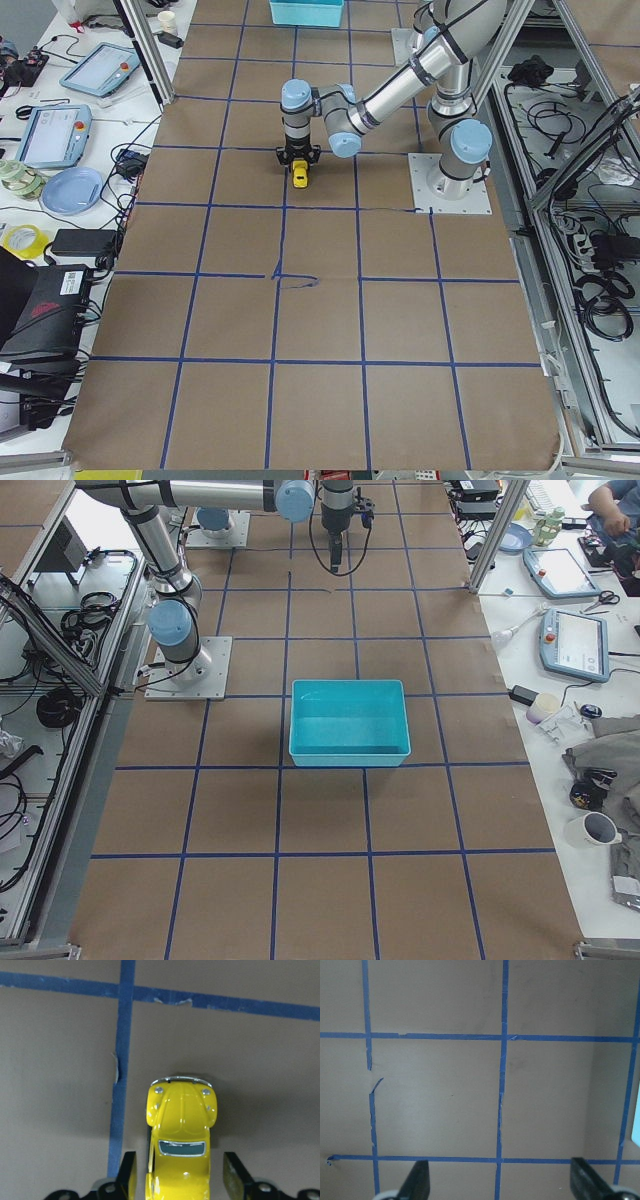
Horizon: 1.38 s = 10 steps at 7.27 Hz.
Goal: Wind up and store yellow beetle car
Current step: 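Close the left gripper on the car and press it down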
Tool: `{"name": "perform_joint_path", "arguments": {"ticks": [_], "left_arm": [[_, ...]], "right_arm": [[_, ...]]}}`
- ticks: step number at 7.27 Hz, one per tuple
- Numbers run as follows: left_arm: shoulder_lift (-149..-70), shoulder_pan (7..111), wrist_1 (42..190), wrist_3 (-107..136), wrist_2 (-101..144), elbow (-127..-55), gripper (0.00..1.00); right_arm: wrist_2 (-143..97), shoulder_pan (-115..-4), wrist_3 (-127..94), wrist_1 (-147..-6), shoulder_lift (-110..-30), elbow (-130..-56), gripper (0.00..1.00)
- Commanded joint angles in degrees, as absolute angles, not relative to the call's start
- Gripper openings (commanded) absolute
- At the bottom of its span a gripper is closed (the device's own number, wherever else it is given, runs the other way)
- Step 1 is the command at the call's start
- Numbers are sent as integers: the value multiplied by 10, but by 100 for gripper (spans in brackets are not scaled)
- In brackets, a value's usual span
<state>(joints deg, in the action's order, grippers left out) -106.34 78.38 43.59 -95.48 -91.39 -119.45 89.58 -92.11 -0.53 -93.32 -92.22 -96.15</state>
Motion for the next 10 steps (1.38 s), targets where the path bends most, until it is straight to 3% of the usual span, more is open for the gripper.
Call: {"name": "perform_joint_path", "arguments": {"ticks": [1, 2, 3, 4, 10], "left_arm": [[-1078, 782, 417, -956, -914, -1194, 63], [-1080, 782, 416, -956, -914, -1194, 54], [-1078, 780, 415, -956, -914, -1194, 38], [-1078, 778, 416, -956, -914, -1195, 31], [-1079, 742, 417, -976, -914, -1195, 30]], "right_arm": [[896, -920, -5, -932, -923, -962, 100], [896, -921, -5, -933, -922, -962, 100], [896, -920, -5, -933, -923, -962, 100], [896, -920, -5, -933, -923, -962, 100], [897, -920, -5, -930, -924, -962, 100]]}}
